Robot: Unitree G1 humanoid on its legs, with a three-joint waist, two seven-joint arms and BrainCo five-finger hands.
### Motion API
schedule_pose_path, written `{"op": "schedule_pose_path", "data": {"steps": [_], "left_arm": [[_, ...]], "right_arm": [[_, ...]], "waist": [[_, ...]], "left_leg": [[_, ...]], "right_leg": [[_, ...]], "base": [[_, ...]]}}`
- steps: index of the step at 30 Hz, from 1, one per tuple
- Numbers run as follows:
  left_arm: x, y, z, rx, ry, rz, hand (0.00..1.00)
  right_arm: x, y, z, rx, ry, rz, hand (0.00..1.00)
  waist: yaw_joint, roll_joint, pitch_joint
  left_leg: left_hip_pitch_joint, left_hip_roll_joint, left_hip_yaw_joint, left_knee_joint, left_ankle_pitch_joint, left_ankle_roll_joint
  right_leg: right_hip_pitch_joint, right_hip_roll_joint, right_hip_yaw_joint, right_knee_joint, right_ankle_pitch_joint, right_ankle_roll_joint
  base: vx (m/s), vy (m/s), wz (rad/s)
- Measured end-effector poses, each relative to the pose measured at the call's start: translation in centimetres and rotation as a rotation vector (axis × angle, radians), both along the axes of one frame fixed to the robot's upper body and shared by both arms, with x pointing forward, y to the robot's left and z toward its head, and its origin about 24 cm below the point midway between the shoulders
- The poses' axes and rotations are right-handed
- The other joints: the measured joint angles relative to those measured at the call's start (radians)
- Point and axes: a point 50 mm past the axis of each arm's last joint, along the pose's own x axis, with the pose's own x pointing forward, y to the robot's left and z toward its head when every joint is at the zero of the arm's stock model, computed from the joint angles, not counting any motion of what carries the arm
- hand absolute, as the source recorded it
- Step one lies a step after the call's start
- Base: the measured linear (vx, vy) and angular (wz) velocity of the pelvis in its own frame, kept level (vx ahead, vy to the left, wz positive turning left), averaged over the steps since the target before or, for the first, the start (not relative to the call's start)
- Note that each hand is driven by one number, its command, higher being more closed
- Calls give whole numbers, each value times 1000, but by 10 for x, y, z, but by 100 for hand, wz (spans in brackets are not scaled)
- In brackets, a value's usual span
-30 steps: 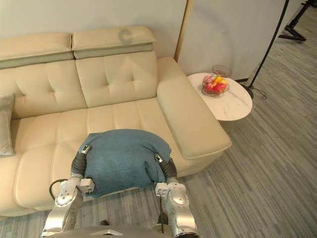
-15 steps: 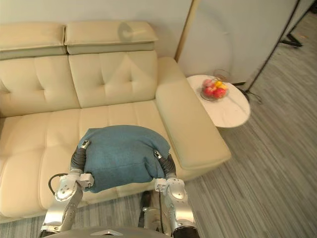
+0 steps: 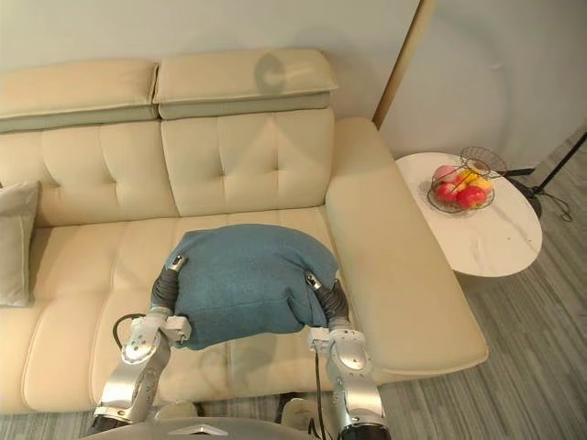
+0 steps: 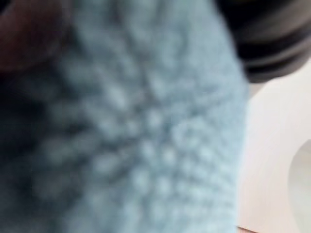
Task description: Pick up cushions and gather them together orderly.
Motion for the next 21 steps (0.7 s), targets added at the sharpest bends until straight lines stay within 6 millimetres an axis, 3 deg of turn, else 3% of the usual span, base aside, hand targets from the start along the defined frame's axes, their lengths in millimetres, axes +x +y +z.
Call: {"op": "schedule_pose_path", "data": {"steps": [3,6,15,21], "left_arm": [[-6,6,-6,21,25,2,100],[-14,9,-9,23,44,14,100],[-14,13,-7,25,36,34,100],[0,19,5,65,-17,63,100]], "right_arm": [[-8,9,-7,35,28,-7,100],[-8,11,-7,17,31,10,100],[-3,18,-4,-7,19,53,100],[26,25,16,-73,-67,129,100]], "waist": [[-10,-35,-19],[-6,-36,-20],[-17,-42,-26],[-13,-52,-29]], "left_leg": [[48,-57,42,-73,22,27],[92,-90,92,-119,30,40],[111,-104,184,-147,32,48],[12,-114,199,-146,53,64]], "right_leg": [[8,-40,38,-33,22,28],[5,-61,90,-45,39,45],[-29,-52,185,-91,98,48],[-124,-62,214,-125,154,48]], "base": [[57,189,-29],[0,132,-42],[-51,18,-36],[-99,-18,-8]]}}
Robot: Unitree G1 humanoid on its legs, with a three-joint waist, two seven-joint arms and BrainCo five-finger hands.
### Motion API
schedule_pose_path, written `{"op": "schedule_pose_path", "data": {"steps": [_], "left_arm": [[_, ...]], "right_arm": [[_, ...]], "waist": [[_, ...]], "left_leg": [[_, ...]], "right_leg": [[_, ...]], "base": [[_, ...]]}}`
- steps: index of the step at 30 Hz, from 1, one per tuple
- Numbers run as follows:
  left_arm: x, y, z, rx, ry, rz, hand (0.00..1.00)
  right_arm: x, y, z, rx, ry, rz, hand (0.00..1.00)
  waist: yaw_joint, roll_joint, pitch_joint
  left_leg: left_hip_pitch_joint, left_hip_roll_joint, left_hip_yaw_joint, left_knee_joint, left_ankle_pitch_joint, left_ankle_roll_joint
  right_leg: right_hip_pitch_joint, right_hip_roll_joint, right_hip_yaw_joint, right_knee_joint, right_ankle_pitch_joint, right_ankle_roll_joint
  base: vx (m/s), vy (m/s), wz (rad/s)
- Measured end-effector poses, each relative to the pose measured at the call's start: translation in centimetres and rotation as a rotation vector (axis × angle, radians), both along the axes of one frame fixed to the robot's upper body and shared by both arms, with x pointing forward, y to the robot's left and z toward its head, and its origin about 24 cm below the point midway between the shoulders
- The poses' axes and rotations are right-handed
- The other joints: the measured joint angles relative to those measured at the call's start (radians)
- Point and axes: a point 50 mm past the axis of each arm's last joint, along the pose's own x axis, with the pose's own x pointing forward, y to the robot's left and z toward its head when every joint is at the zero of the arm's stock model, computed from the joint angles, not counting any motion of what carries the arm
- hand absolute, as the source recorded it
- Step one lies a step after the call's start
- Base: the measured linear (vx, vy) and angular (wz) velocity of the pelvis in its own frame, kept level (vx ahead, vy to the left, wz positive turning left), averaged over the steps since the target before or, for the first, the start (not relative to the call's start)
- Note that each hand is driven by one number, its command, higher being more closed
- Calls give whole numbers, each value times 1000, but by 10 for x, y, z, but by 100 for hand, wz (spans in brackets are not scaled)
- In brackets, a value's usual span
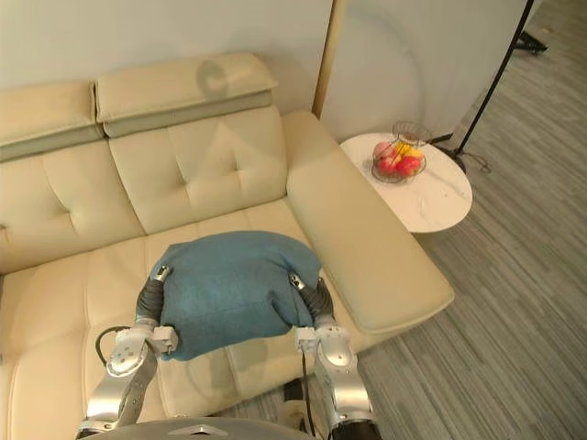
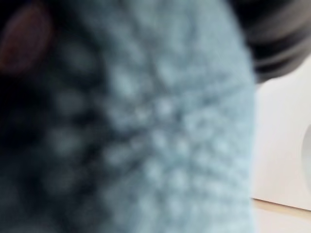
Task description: Pick up cushions and gather them together orderly.
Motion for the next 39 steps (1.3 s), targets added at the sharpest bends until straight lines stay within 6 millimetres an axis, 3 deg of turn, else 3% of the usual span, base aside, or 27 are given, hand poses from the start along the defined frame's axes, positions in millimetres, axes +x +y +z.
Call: {"op": "schedule_pose_path", "data": {"steps": [3,7,10,12,13,15,17,18,20,21,22,24,25,28,34,37,39], "left_arm": [[20,2,19,33,-79,12,100],[56,2,65,71,-254,47,100],[85,-3,121,84,-449,97,100],[103,-9,178,108,-645,135,100],[105,-10,188,119,-683,141,100],[116,-13,243,158,-865,174,100],[121,-16,279,182,-963,202,100],[122,-15,307,202,-1035,229,100],[123,-13,332,220,-1093,268,100],[124,-13,340,223,-1105,275,100],[127,-13,354,233,-1115,286,100],[129,-18,373,239,-1128,290,100],[132,-20,380,254,-1124,294,0],[138,-23,383,275,-1093,293,0],[139,-39,380,232,-1080,248,0],[141,-35,372,180,-1052,260,0],[146,-26,350,154,-989,270,0]], "right_arm": [[24,6,15,-20,-57,6,100],[60,18,63,-23,-229,-18,100],[89,27,123,-8,-424,-75,100],[104,29,179,14,-595,-151,100],[106,29,189,21,-628,-167,100],[108,29,246,36,-811,-250,100],[105,29,280,66,-928,-306,100],[100,30,306,87,-1016,-354,100],[97,31,329,123,-1084,-393,100],[97,30,334,130,-1096,-408,100],[103,29,343,143,-1092,-441,0],[110,26,353,167,-1070,-474,0],[115,23,357,180,-1044,-496,0],[129,17,355,188,-950,-513,0],[141,3,345,206,-846,-515,0],[137,-2,341,192,-853,-508,0],[134,-2,327,151,-851,-481,0]], "waist": [[9,-2,5],[23,-5,31],[42,-4,40],[48,-3,61],[49,-2,72],[53,-2,116],[54,-2,131],[55,-1,164],[54,0,199],[53,2,204],[43,7,214],[38,13,268],[32,25,287],[36,35,340],[45,40,352],[55,40,355],[54,38,357]], "left_leg": [[-73,-9,-18,1,23,9],[-170,-16,-57,-3,64,18],[-259,-15,-81,7,95,23],[-318,-14,-104,18,110,24],[-322,-14,-110,18,115,24],[-361,-17,-130,11,134,24],[-399,-22,-138,-19,170,28],[-412,-27,-142,-51,202,29],[-425,-31,-146,-90,232,27],[-435,-33,-150,-103,246,28],[-459,-37,-165,-132,273,26],[-471,-38,-172,-162,301,24],[-514,-39,-190,-162,316,21],[-566,-38,-198,-162,342,2],[-707,-27,-214,-162,378,-20],[-764,-9,-189,-163,355,-21],[-802,10,-125,-162,351,-15]], "right_leg": [[-49,-11,-13,-26,33,-1],[-120,-19,-56,-27,59,-4],[-209,-25,-79,12,62,-6],[-257,-28,-103,38,60,-8],[-260,-29,-106,42,60,-9],[-299,-32,-120,57,60,-11],[-344,-34,-130,57,70,-18],[-367,-34,-137,54,79,-22],[-395,-34,-139,54,86,-24],[-408,-35,-143,51,92,-26],[-436,-38,-154,43,103,-28],[-456,-37,-165,41,108,-30],[-488,-38,-177,36,116,-34],[-532,-39,-183,25,131,-38],[-664,-32,-202,29,155,-54],[-744,-25,-197,75,150,-61],[-795,-25,-190,95,138,-60]], "base": [[-96,-8,20],[-85,-3,33],[-86,4,29],[-68,-2,38],[-70,3,25],[-85,0,25],[-68,-8,24],[-53,-8,16],[-57,-11,7],[-60,-10,14],[-51,-2,16],[-69,10,18],[-60,10,19],[-45,19,12],[-2,72,7],[-7,171,-7],[13,158,0]]}}
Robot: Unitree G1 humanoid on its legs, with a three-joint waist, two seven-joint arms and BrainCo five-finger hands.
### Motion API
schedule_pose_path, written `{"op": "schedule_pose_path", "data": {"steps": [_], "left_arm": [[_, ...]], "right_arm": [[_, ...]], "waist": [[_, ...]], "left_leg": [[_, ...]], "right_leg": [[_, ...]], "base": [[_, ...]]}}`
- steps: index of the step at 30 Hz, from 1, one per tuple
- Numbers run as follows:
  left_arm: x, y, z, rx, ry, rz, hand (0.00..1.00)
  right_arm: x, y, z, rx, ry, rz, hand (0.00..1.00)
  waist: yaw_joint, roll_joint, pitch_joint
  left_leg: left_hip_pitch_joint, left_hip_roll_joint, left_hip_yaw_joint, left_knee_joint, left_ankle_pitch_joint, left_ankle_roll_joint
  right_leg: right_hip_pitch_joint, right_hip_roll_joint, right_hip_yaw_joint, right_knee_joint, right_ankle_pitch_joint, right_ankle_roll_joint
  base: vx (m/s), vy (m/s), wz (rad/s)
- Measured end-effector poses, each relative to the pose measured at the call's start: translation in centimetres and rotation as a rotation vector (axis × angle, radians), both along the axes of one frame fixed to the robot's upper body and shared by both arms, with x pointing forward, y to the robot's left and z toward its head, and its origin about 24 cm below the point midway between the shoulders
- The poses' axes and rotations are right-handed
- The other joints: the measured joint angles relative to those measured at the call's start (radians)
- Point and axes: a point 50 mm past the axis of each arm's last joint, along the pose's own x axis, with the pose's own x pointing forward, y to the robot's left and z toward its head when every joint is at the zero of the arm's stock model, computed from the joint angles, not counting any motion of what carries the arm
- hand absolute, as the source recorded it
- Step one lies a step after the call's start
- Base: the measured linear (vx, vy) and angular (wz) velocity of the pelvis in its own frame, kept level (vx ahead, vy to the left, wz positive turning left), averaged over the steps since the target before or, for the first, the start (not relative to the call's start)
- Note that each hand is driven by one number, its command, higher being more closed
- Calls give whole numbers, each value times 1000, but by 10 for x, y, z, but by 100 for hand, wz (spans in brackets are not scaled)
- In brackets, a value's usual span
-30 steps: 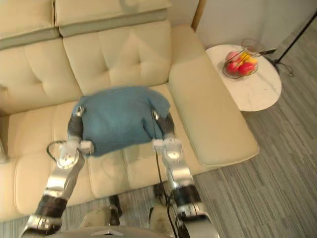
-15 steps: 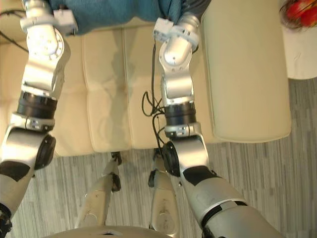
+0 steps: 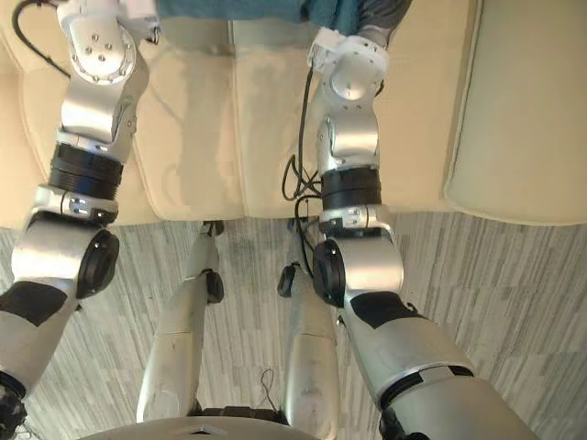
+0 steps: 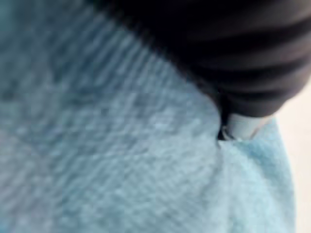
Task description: Pick up cushions and gather them together orderly.
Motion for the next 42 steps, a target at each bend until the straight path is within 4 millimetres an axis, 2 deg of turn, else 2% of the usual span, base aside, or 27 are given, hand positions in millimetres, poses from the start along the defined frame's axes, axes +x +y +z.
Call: {"op": "schedule_pose_path", "data": {"steps": [1,3,5,10,13,16,23,28,29,30,32,35,36,38,39,42], "left_arm": [[3,3,-8,-12,29,0,0],[13,11,-47,-45,154,8,0],[12,15,-65,-79,195,7,0],[8,32,-77,-115,201,41,0],[6,47,-86,-144,213,75,0],[5,56,-88,-138,220,101,0],[-8,78,-81,-144,162,140,0],[-24,109,-71,-103,100,229,0],[-25,113,-71,-105,99,238,0],[-29,129,-75,-112,107,273,0],[-32,137,-78,-108,117,295,0],[-44,163,-96,-110,157,355,0],[-46,165,-100,-113,164,359,0],[-61,174,-124,-123,204,369,0],[-64,175,-130,-120,216,371,0],[-87,172,-183,-156,319,356,0]], "right_arm": [[0,-1,-6,-5,13,1,0],[4,-2,-35,-4,99,1,0],[3,-2,-47,-1,121,4,0],[-8,2,-41,-18,60,13,0],[-12,-1,-45,-34,49,21,0],[-14,-5,-51,-29,56,12,0],[-29,-27,-50,3,-7,-37,0],[-41,-47,-48,-5,-58,-85,0],[-42,-49,-49,-5,-57,-87,0],[-44,-61,-53,-13,-43,-110,0],[-48,-67,-57,-15,-43,-124,0],[-68,-82,-59,-54,-92,-150,0],[-70,-84,-60,-64,-92,-157,0],[-80,-89,-76,-106,-61,-159,0],[-82,-90,-81,-114,-49,-157,0],[-93,-96,-129,-150,110,-141,0]], "waist": [[0,0,0],[-7,-1,0],[-6,-7,4],[-10,-13,8],[-5,-22,13],[-6,-25,15],[-10,-33,19],[6,-34,19],[6,-34,18],[6,-34,18],[7,-34,18],[8,-34,18],[9,-34,18],[10,-34,18],[9,-34,18],[13,-38,-10]], "left_leg": [[-7,4,13,0,0,0],[-24,12,27,6,3,0],[-35,21,48,36,2,1],[-36,41,76,98,-23,30],[-37,59,97,140,-53,28],[-38,74,100,168,-68,29],[-2,83,95,183,-75,27],[37,82,91,181,-82,29],[43,82,91,181,-81,28],[66,81,85,182,-79,26],[82,81,80,183,-79,26],[116,88,70,206,-97,22],[122,88,70,211,-101,22],[168,95,63,237,-123,18],[182,95,60,240,-128,17],[273,96,45,264,-177,7]], "right_leg": [[-9,1,0,2,-3,1],[-35,2,2,25,-8,-3],[-49,3,14,48,-15,-3],[-50,14,42,66,-21,-7],[-49,26,57,69,-24,-9],[-45,36,65,74,-28,-9],[-10,37,53,104,-51,-11],[23,35,50,122,-74,-6],[27,34,49,127,-76,-7],[44,30,44,154,-92,-10],[56,29,42,165,-98,-14],[95,28,32,191,-124,-13],[101,27,31,196,-129,-13],[155,26,23,210,-150,-11],[169,26,22,213,-154,-13],[266,20,11,241,-213,-1]], "base": [[31,150,2],[45,133,-1],[56,115,-11],[54,95,-16],[11,24,-22],[-20,-3,-13],[-26,-7,1],[-41,-20,3],[-40,-37,6],[-37,-40,8],[-23,-37,8],[-6,-50,5],[19,-68,2],[26,-56,2],[40,-57,5],[58,-53,9]]}}
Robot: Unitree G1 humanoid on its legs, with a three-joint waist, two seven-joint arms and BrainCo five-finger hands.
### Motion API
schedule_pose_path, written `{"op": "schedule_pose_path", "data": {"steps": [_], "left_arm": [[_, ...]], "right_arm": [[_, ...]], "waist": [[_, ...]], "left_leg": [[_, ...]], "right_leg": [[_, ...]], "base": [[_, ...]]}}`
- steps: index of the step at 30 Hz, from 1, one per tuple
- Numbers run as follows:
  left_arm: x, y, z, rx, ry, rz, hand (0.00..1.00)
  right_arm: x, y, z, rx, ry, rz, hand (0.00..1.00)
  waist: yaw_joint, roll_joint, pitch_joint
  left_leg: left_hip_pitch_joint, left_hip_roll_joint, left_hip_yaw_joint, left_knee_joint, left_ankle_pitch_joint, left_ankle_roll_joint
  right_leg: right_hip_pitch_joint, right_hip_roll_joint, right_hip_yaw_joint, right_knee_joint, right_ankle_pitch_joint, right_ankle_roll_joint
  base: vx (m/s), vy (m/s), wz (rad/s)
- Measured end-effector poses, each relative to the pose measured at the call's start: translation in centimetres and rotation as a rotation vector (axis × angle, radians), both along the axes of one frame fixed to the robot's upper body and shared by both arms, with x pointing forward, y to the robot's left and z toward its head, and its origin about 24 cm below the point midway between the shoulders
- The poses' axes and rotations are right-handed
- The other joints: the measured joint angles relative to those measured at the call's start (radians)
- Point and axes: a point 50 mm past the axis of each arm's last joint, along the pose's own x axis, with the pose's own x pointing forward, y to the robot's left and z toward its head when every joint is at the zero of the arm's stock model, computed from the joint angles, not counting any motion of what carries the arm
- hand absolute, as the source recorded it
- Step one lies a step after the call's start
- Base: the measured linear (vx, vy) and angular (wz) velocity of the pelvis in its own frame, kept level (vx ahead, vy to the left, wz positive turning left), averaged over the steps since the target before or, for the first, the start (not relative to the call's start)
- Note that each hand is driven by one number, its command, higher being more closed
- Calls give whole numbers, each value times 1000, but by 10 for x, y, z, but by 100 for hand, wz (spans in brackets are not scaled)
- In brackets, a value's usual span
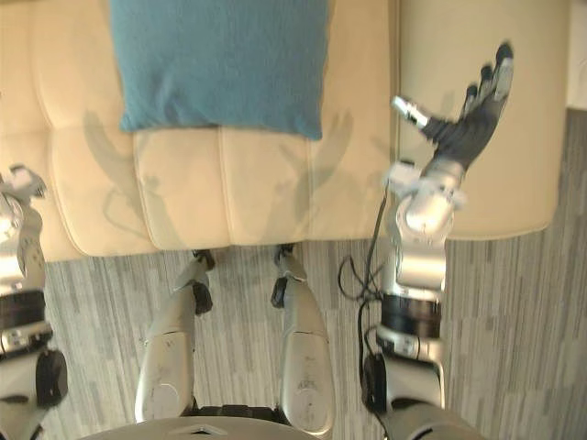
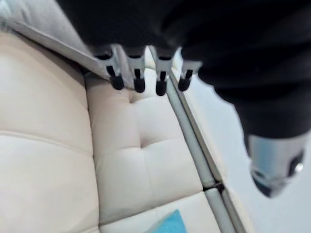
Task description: Pick up cushions and gather them together orderly.
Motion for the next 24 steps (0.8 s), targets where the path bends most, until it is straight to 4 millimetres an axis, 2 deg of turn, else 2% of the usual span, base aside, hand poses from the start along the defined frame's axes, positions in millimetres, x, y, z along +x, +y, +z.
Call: {"op": "schedule_pose_path", "data": {"steps": [2,3,4,6,7,8,10,11,13,15,18,19,24], "left_arm": [[-22,-7,-62,-126,154,-26,0],[-26,-10,-72,-146,185,-31,0],[-35,-15,-94,-182,253,-44,0],[-60,-32,-153,-283,466,-83,0],[-64,-35,-163,-305,505,-93,0],[-76,-44,-187,-353,603,-118,0],[-92,-55,-218,-411,740,-147,0],[-97,-58,-227,-421,783,-155,0],[-113,-71,-256,-465,933,-172,0],[-129,-77,-277,-501,1045,-168,0],[-151,-84,-298,-542,1181,-162,0],[-162,-88,-307,-555,1247,-174,0],[-182,-94,-321,-574,1360,-185,0]], "right_arm": [[-13,0,-51,19,182,35,0],[-16,1,-59,25,212,47,0],[-22,5,-78,33,281,69,0],[-45,15,-133,73,497,126,0],[-49,17,-144,78,545,131,0],[-59,21,-172,98,662,138,0],[-76,30,-215,161,843,165,0],[-82,33,-226,188,891,172,0],[-102,42,-263,284,1050,193,0],[-119,48,-287,343,1165,195,0],[-136,53,-309,396,1283,198,0],[-149,51,-320,432,1344,175,0],[-176,45,-340,507,1474,117,0]], "waist": [[2,-2,-60],[2,-3,-67],[2,-5,-84],[2,-12,-169],[2,-15,-183],[0,-18,-217],[0,-27,-252],[-1,-29,-257],[-8,-28,-304],[-7,-27,-324],[-8,-20,-353],[-5,-14,-366],[-5,-9,-383]], "left_leg": [[70,2,-2,4,-29,-7],[90,3,-3,4,-35,-9],[125,3,-3,2,-46,-11],[198,5,-1,-7,-64,-13],[219,4,1,-15,-67,-12],[268,2,4,-36,-69,-15],[350,1,21,-60,-78,-22],[375,-1,26,-68,-80,-25],[422,-2,34,-76,-91,-33],[480,-3,57,-102,-95,-38],[533,-4,84,-123,-101,-45],[560,-7,92,-140,-102,-48],[630,-23,114,-189,-94,-56]], "right_leg": [[77,0,-13,-7,-31,0],[99,0,-16,-12,-37,3],[138,0,-22,-20,-46,3],[220,6,-29,-50,-56,16],[242,7,-29,-58,-58,18],[294,11,-32,-88,-58,19],[370,17,-25,-119,-54,25],[392,18,-22,-126,-54,25],[446,21,-19,-156,-52,29],[492,29,0,-187,-45,36],[534,39,24,-226,-31,37],[557,45,38,-249,-20,39],[607,50,65,-284,-4,44]], "base": [[102,-34,3],[106,-26,2],[132,-27,3],[160,-22,0],[155,-5,-3],[137,10,-3],[126,23,-12],[89,26,-16],[90,26,-11],[83,28,-23],[47,18,-34],[39,7,-22],[29,12,-17]]}}
